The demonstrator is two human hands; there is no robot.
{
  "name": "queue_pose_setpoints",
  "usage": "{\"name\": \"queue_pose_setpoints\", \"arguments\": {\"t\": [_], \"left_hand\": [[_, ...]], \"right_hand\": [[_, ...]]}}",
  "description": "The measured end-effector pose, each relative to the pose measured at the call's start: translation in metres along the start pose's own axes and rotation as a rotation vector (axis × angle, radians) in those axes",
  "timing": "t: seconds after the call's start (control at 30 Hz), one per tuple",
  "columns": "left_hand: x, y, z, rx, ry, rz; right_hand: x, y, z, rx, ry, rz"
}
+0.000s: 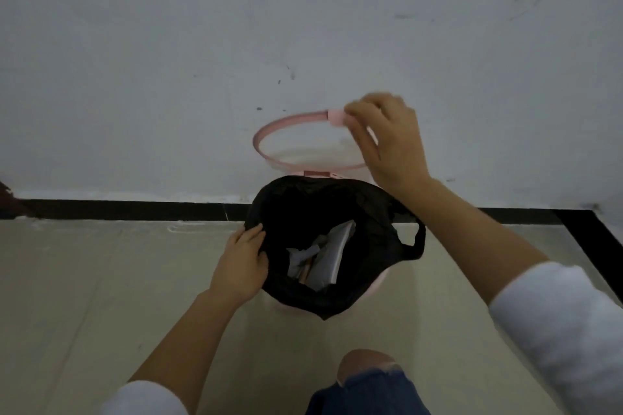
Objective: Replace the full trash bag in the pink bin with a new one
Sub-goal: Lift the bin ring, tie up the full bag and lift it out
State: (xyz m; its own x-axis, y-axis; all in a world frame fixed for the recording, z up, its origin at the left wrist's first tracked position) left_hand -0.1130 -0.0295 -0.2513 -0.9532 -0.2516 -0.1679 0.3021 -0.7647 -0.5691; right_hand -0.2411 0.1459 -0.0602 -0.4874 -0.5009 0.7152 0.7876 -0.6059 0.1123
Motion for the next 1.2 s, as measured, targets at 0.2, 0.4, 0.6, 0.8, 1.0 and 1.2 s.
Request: {"name": "queue_pose_setpoints", "arguments": {"t": [0.2, 0.4, 0.6, 0.8, 1.0, 1.2], "left_hand": [[-0.003, -0.001, 0.004, -0.006, -0.054, 0.002], [-0.005, -0.002, 0.007, -0.005, -0.007, 0.011], [-0.005, -0.002, 0.008, -0.061, 0.039, 0.001], [-0.006, 0.003, 0.012, -0.288, -0.158, 0.035], [-0.018, 0.022, -0.006, -0.827, -0.207, 0.67], [-0.034, 0.011, -0.04, -1.482, 0.299, 1.035]], "right_hand": [[0.061, -0.012, -0.039, -0.243, 0.145, -0.164], [0.069, -0.014, -0.056, -0.116, 0.412, -0.327], [0.079, -0.018, -0.039, 0.051, 0.433, -0.397], [-0.023, -0.032, -0.032, 0.331, 0.117, -0.657], [-0.173, -0.072, -0.022, 0.06, -0.029, -1.252], [-0.238, -0.047, -0.039, 0.788, 0.003, -1.904]]}}
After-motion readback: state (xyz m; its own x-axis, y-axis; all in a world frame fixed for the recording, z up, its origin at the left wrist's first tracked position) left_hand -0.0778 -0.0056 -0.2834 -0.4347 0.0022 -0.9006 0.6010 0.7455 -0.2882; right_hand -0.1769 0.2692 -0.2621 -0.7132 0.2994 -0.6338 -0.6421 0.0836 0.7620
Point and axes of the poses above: each hand's wrist, its own x-axis towards the middle knuckle, its own z-axis out of the back of the hand, y = z × x, the point moved 4 cm from there along x, towards the middle knuckle, and after that the axes turned 2 degrees about z, right-handed, at the moved point
